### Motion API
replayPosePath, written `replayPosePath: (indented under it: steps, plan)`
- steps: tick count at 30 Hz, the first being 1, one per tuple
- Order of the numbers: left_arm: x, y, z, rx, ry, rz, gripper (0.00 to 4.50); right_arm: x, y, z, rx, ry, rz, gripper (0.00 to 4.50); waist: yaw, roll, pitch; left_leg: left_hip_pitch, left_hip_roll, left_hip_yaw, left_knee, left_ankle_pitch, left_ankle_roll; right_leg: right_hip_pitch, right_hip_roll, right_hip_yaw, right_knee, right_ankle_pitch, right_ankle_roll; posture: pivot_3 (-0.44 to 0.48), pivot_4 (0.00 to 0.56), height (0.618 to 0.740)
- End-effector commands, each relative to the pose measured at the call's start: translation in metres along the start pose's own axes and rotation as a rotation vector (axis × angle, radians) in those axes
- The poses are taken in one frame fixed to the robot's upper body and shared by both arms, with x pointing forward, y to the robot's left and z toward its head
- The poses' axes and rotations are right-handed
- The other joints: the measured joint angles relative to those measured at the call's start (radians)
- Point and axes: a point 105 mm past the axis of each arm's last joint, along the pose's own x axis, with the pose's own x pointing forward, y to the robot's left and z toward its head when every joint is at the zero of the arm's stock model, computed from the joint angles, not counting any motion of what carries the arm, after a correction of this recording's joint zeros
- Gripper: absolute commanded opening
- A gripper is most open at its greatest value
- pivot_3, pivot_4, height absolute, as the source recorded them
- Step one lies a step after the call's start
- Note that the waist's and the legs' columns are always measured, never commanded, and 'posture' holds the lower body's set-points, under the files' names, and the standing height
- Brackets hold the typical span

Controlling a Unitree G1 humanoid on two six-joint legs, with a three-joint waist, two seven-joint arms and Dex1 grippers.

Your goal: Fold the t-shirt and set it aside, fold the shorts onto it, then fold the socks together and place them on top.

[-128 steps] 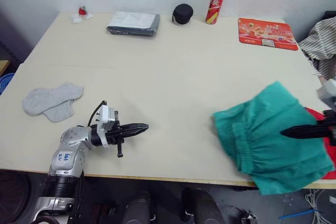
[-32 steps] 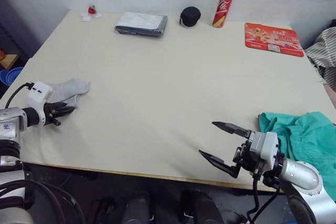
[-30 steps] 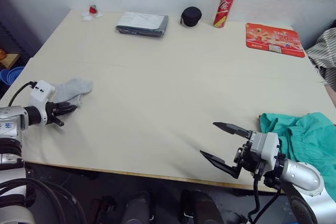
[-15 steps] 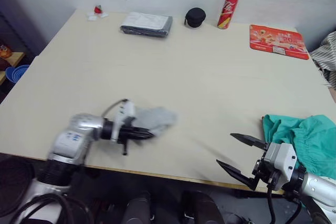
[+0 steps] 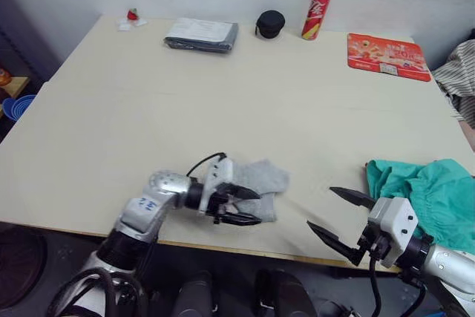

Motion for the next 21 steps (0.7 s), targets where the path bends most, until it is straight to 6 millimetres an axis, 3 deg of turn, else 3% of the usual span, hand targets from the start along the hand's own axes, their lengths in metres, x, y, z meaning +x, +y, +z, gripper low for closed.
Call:
replayPosePath:
  steps: [1, 4, 7, 10, 14, 17, 20, 21]
  plan:
    - [-0.038, 0.008, 0.031, 0.104, -0.061, 0.004, 2.94, 0.021, 0.022, 0.009, -0.045, -0.025, 0.115, 4.50, 0.002, 0.000, 0.000, 0.000, 0.000, 0.000, 0.000, 0.000, 0.000, 0.000, 0.000, 0.000, 0.000, 0.000, 0.000, 0.000, 0.150, 0.740]
    - [-0.070, 0.040, 0.027, 0.274, 0.113, 0.121, 2.94, 0.043, 0.027, -0.003, -0.063, 0.004, 0.146, 4.50, 0.006, 0.000, 0.000, -0.001, 0.000, -0.001, 0.001, 0.000, 0.000, 0.000, 0.000, -0.001, 0.001, 0.000, -0.001, 0.000, 0.150, 0.740]
    - [-0.085, 0.063, 0.015, 0.341, 0.240, 0.158, 2.94, 0.057, 0.028, -0.016, -0.067, 0.052, 0.160, 4.50, 0.007, 0.000, 0.000, -0.002, -0.001, -0.001, 0.002, -0.001, 0.001, 0.000, 0.000, -0.001, 0.000, 0.000, -0.001, 0.000, 0.150, 0.740]
    - [-0.086, 0.090, 0.011, 0.370, 0.275, 0.221, 2.94, 0.067, 0.026, -0.027, -0.113, 0.083, 0.167, 4.50, 0.008, 0.000, 0.000, -0.007, -0.002, 0.000, 0.007, -0.003, 0.004, -0.002, 0.000, -0.003, -0.001, 0.000, 0.000, 0.000, 0.150, 0.740]
    - [-0.065, 0.103, 0.011, 0.391, 0.251, 0.196, 2.94, 0.070, 0.022, -0.035, -0.139, 0.120, 0.167, 4.50, 0.004, 0.000, 0.000, -0.013, -0.003, 0.001, 0.010, -0.004, 0.007, -0.004, 0.002, -0.003, 0.000, 0.002, 0.005, 0.000, 0.150, 0.740]
    - [-0.052, 0.107, 0.007, 0.387, 0.260, 0.162, 2.97, 0.067, 0.024, -0.040, -0.155, 0.140, 0.188, 3.80, 0.003, 0.000, 0.000, -0.014, -0.004, 0.001, 0.013, -0.004, 0.009, -0.004, 0.003, -0.003, -0.001, 0.004, 0.008, 0.000, 0.150, 0.740]
    - [-0.046, 0.111, 0.001, 0.376, 0.290, 0.165, 2.97, 0.066, 0.024, -0.042, -0.157, 0.145, 0.183, 2.73, 0.001, 0.000, 0.000, -0.015, -0.004, 0.001, 0.016, -0.005, 0.011, -0.004, 0.002, -0.003, -0.001, 0.005, 0.008, 0.000, 0.150, 0.740]
    - [-0.045, 0.112, 0.000, 0.367, 0.298, 0.165, 2.78, 0.066, 0.023, -0.042, -0.157, 0.148, 0.177, 2.38, -0.001, 0.000, 0.000, -0.015, -0.004, 0.001, 0.018, -0.005, 0.011, -0.004, 0.002, -0.002, -0.001, 0.005, 0.008, 0.000, 0.150, 0.740]
